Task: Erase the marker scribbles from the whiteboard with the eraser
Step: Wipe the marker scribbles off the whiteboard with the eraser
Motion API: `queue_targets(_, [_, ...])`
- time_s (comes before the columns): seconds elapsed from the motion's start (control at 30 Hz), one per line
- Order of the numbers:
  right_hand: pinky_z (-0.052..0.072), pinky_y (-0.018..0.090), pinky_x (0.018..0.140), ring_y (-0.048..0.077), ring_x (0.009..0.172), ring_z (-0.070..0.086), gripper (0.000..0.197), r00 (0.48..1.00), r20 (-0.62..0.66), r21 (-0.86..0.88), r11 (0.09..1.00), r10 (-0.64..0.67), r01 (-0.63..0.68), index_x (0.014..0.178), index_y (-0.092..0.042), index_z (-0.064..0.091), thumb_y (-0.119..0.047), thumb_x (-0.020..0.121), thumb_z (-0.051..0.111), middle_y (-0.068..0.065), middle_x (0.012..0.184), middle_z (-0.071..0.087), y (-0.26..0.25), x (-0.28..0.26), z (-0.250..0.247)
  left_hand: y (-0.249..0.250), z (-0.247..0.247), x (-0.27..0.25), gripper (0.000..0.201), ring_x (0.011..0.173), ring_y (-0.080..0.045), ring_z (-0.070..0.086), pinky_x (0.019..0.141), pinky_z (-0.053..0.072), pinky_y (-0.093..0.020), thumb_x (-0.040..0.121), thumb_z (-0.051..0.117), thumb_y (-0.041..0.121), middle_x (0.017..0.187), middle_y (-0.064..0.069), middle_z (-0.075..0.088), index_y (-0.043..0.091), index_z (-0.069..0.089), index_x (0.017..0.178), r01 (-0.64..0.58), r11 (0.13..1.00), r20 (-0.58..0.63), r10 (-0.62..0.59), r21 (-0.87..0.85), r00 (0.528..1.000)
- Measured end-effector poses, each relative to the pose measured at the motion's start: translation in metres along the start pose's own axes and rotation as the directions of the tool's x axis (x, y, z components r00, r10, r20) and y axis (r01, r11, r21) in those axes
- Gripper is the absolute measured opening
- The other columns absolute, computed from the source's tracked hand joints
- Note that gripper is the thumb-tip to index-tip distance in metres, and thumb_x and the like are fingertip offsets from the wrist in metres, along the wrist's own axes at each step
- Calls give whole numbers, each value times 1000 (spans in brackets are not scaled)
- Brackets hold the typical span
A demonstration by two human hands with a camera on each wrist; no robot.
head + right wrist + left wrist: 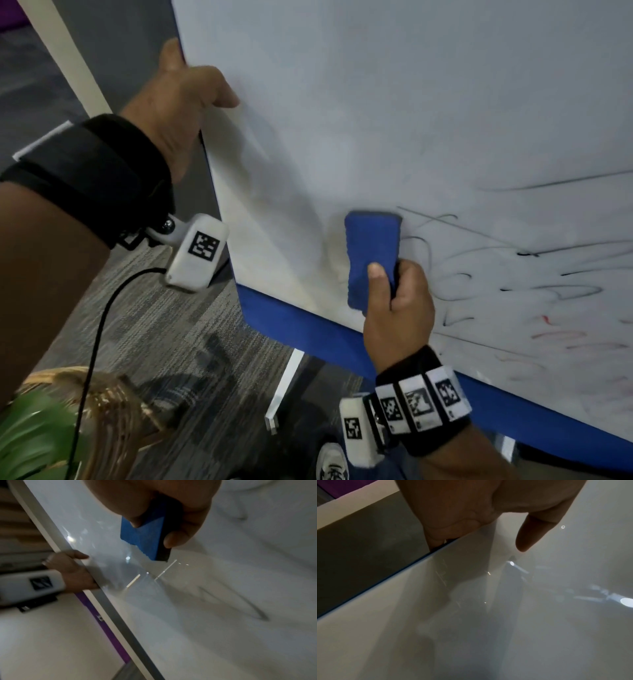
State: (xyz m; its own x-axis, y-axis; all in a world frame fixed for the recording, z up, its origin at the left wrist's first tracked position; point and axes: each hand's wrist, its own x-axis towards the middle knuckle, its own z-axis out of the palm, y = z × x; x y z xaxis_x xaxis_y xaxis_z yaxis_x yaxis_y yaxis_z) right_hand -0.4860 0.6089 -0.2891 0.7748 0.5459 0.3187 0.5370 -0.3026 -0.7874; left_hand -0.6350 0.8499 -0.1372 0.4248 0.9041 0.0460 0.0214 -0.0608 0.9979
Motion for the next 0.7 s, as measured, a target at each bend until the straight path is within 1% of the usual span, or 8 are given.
queue_targets(0.1, [35, 7, 59, 4, 71, 51, 38, 975, 158, -97, 985, 159, -145, 84, -23, 49, -59, 93, 42, -14, 76, 52, 46, -31, -2, -11, -2, -3, 53, 122, -32, 60, 100, 51, -47, 59, 60, 22, 126, -5, 65, 29, 51, 111, 34, 999, 15, -34, -5, 999])
queue_targets(0.17, [35, 10, 57, 12, 70, 50, 30, 952, 216, -116, 973, 219, -197, 79, -24, 46, -49, 95, 48, -11, 74, 51, 57, -39, -3, -16, -1, -3, 58, 122, -30, 61, 106, 47, -52, 57, 62, 23, 133, -5, 63, 29, 51, 114, 40, 999, 21, -40, -11, 999])
queue_targets(0.3, [36, 7, 62, -2, 75, 52, 34, 999, 39, -22, 1000, 12, -12, 87, -21, 52, -54, 90, 45, -14, 76, 53, 11, -10, -9, -21, -3, 2, 55, 124, -31, 59, 109, 43, -56, 57, 63, 23, 128, -2, 64, 28, 51, 111, 26, 999, -5, -26, -18, 1000])
queue_targets(0.4, [37, 11, 62, 2, 75, 53, 32, 998, -23, 19, 999, -50, 50, 91, -21, 53, -52, 90, 45, -15, 78, 55, 5, 3, -8, -23, 0, 4, 44, 122, -34, 59, 108, 44, -57, 66, 59, 17, 115, 1, 64, 26, 49, 108, 13, 1000, -6, -13, -19, 1000])
queue_targets(0.47, [31, 18, 60, 5, 69, 48, 34, 996, 87, -59, 998, 30, -25, 88, -23, 49, -56, 89, 43, -14, 78, 53, 37, -10, -4, -23, 1, 5, 46, 123, -34, 59, 108, 44, -57, 67, 57, 16, 118, 1, 64, 27, 49, 111, 5, 1000, -8, -5, -25, 1000])
queue_targets(0.57, [30, 28, 59, 20, 71, 50, 38, 938, 254, -188, 964, 235, -191, 77, -21, 44, -57, 90, 40, -7, 74, 49, 97, -47, 4, -22, -1, 2, 57, 125, -30, 58, 110, 42, -55, 61, 60, 20, 131, -2, 63, 27, 50, 117, 4, 1000, -10, -4, -26, 1000])
queue_targets(0.63, [30, 29, 58, 23, 70, 50, 34, 916, 264, -213, 944, 303, -251, 76, -18, 44, -46, 94, 49, -4, 73, 49, 106, -59, 8, -25, 1, 2, 63, 126, -29, 58, 110, 42, -54, 59, 60, 22, 135, -3, 62, 26, 49, 121, 12, 999, -15, -12, -33, 1000])
queue_targets(0.7, [31, 24, 57, 18, 69, 49, 28, 928, 251, -201, 953, 275, -228, 77, -17, 46, -36, 95, 55, -5, 74, 50, 91, -59, 13, -33, 3, 0, 65, 124, -32, 58, 102, 48, -47, 59, 60, 21, 129, -3, 64, 23, 48, 123, 33, 999, -22, -34, -37, 999])
